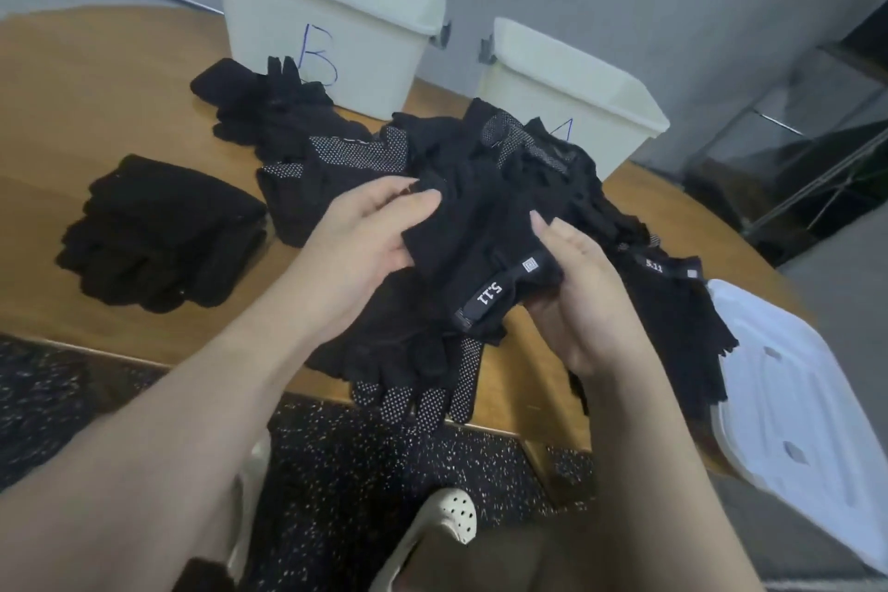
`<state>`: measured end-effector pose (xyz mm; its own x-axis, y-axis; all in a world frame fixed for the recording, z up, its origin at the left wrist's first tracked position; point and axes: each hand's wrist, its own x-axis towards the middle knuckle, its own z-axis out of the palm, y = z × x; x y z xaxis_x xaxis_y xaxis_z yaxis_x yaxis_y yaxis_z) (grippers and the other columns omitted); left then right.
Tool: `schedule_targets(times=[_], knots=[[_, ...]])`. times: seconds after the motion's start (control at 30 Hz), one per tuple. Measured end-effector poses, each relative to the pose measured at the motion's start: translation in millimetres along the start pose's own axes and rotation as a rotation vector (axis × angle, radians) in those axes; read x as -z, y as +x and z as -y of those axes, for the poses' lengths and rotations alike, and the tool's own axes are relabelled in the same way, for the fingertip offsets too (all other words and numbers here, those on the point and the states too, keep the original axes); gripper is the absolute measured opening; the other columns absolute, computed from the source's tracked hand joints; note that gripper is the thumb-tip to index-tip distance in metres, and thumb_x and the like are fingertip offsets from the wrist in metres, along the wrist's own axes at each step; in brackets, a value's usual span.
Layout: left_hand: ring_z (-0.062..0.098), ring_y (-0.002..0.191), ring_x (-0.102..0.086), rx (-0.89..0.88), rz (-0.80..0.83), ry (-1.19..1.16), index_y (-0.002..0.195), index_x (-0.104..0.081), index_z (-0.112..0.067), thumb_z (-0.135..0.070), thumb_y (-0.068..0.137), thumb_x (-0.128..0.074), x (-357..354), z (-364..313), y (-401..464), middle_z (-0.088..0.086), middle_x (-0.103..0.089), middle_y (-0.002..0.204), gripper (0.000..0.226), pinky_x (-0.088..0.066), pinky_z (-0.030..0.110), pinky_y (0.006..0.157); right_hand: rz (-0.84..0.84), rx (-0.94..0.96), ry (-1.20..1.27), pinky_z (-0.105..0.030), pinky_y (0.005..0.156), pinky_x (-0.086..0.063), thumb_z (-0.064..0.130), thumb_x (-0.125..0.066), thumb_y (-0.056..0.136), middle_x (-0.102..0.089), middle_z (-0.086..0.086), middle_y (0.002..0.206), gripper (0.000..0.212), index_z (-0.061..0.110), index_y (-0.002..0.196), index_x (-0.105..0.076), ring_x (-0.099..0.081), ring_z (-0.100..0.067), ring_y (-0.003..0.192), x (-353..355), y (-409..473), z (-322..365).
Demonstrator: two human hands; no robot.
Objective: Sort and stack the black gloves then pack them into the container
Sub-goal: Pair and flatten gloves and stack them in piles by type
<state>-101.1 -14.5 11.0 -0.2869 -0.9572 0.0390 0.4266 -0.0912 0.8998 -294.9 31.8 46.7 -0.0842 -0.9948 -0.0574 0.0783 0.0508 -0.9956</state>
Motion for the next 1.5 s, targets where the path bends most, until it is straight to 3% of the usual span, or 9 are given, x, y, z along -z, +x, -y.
schedule_targets(times=[0.1,0.37,0.6,0.73,0.87,1.03,1.23,1.37,1.5], knots=[[0.034,0.113,-0.070,0.006,-0.032,0.178,0.109,-0.076,-0.010,-0.010,0.094,-0.071,3,3,1,0.016,-0.074,0.115,0.016,-0.052,0.056,0.104,0.059,-0.073,-0.036,-0.048,0.086,-0.057,0.028,-0.052,0.106,-0.066,-0.031,0.111,0.037,-0.006,0.117,-0.061,-0.063,-0.039,0.101,3,-2,-12],[0.032,0.112,-0.071,0.091,-0.040,0.138,0.116,-0.072,0.001,-0.004,0.093,-0.070,-4,-1,0,0.016,-0.075,0.117,0.024,-0.056,0.051,0.100,0.110,-0.090,0.071,-0.057,0.111,-0.046,0.029,-0.038,0.111,-0.071,-0.016,0.128,0.042,0.004,0.129,-0.067,-0.065,-0.036,0.124,5,9,-3],[0.030,0.107,-0.074,-0.033,-0.237,0.026,0.119,-0.069,0.002,-0.004,0.095,-0.067,-9,-1,-3,0.016,-0.076,0.114,0.024,-0.059,0.046,0.094,0.269,-0.029,-0.023,-0.049,0.096,-0.056,0.042,-0.057,0.096,-0.073,-0.015,0.124,0.045,0.010,0.124,-0.071,-0.070,-0.033,0.115,2,11,-7],[0.031,0.115,-0.070,-0.058,-0.232,0.023,0.128,-0.066,-0.002,-0.008,0.099,-0.065,-1,-3,0,0.014,-0.073,0.123,0.030,-0.055,0.051,0.101,0.199,0.041,-0.127,-0.054,0.092,-0.059,0.009,-0.065,0.098,-0.074,-0.024,0.114,0.023,-0.004,0.116,-0.070,-0.071,-0.042,0.106,3,20,-15],[0.028,0.114,-0.071,-0.055,-0.211,0.043,0.126,-0.066,-0.004,-0.008,0.100,-0.062,4,-4,-1,0.010,-0.074,0.122,0.026,-0.059,0.051,0.093,0.071,0.088,-0.083,-0.057,0.092,-0.057,0.007,-0.064,0.099,-0.063,-0.040,0.115,0.031,-0.021,0.109,-0.054,-0.067,-0.051,0.105,0,24,-16],[0.016,0.100,-0.073,-0.247,-0.355,0.411,0.118,-0.060,-0.005,-0.013,0.099,-0.066,8,-3,-6,0.004,-0.073,0.109,0.021,-0.062,0.033,0.066,-0.101,0.161,0.052,-0.046,0.091,-0.060,0.003,-0.065,0.098,-0.076,-0.020,0.109,0.018,-0.001,0.115,-0.068,-0.073,-0.035,0.104,-10,22,-10],[0.018,0.138,-0.041,-0.655,-0.215,1.039,0.138,-0.057,-0.021,-0.043,0.087,-0.071,7,3,-19,0.005,-0.040,0.149,0.058,-0.036,0.046,0.116,-0.162,0.233,0.125,-0.044,0.087,-0.061,0.004,-0.066,0.098,-0.073,-0.018,0.098,0.035,0.017,0.130,-0.062,-0.072,-0.029,0.091,-16,22,-7],[0.018,0.147,-0.031,-0.629,-0.047,1.280,0.149,-0.051,-0.031,-0.044,0.086,-0.077,1,13,-19,-0.001,-0.032,0.162,0.070,-0.030,0.049,0.120,-0.095,0.199,0.190,-0.040,0.084,-0.061,0.001,-0.063,0.098,-0.076,-0.009,0.096,0.031,0.009,0.127,-0.062,-0.072,-0.024,0.089,-25,20,-5],[0.010,0.139,-0.045,-0.638,-0.118,1.123,0.146,-0.056,-0.023,-0.018,0.096,-0.068,-1,16,-14,-0.002,-0.046,0.153,0.052,-0.041,0.040,0.115,-0.035,0.203,0.142,-0.046,0.093,-0.060,0.008,-0.064,0.097,-0.077,-0.009,0.103,0.031,0.011,0.127,-0.063,-0.073,-0.025,0.098,-32,20,-6]])
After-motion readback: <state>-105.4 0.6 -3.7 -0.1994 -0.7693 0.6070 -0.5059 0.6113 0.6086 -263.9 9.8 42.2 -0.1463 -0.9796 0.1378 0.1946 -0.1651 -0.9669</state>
